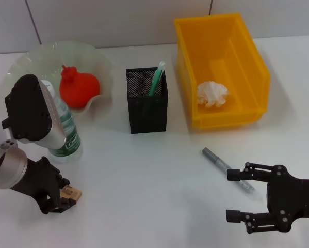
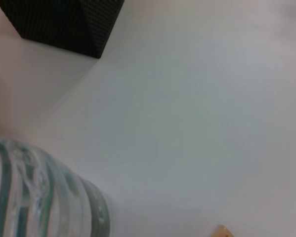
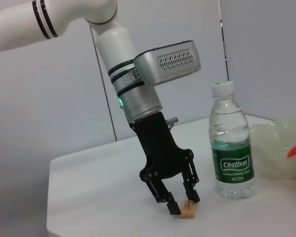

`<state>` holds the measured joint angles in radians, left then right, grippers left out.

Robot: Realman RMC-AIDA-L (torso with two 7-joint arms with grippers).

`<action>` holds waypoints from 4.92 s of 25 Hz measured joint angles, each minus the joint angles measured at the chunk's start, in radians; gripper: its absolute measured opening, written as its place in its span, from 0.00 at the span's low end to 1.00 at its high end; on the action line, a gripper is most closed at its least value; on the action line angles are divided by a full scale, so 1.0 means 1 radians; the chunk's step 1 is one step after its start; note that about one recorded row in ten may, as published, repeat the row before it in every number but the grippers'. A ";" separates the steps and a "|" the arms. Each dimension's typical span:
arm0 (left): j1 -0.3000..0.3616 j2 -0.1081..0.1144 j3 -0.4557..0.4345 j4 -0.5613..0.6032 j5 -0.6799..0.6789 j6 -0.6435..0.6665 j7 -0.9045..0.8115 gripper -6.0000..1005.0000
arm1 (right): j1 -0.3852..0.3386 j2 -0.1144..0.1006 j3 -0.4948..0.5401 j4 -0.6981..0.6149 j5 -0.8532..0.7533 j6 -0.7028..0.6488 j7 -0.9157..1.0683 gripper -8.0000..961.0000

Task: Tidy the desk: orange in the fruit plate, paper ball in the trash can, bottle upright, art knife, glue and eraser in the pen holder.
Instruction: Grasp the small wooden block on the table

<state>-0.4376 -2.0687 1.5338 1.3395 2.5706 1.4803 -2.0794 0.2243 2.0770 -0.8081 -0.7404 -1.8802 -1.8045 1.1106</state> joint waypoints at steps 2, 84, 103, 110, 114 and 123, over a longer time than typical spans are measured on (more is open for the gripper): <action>0.000 0.000 0.000 0.000 0.000 0.000 0.002 0.43 | -0.001 0.000 0.000 0.001 0.000 -0.003 0.000 0.85; -0.051 -0.004 0.141 0.111 0.013 0.058 -0.563 0.70 | -0.003 -0.003 0.003 -0.013 0.007 -0.015 -0.006 0.85; -0.063 -0.005 0.201 0.082 0.045 0.041 -0.592 0.70 | -0.011 -0.003 0.003 -0.031 0.006 -0.028 -0.009 0.85; -0.067 -0.005 0.207 0.069 0.052 0.038 -0.594 0.65 | -0.013 -0.002 0.003 -0.031 0.003 -0.032 -0.011 0.85; -0.069 -0.005 0.210 0.067 0.052 0.038 -0.594 0.57 | -0.014 -0.002 0.003 -0.030 0.003 -0.033 -0.011 0.85; -0.078 -0.008 0.212 0.045 0.052 0.026 -0.592 0.56 | -0.014 -0.002 0.003 -0.029 0.003 -0.035 -0.011 0.85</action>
<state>-0.5153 -2.0765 1.7459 1.3849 2.6228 1.5067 -2.6716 0.2102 2.0755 -0.8053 -0.7697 -1.8775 -1.8393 1.0998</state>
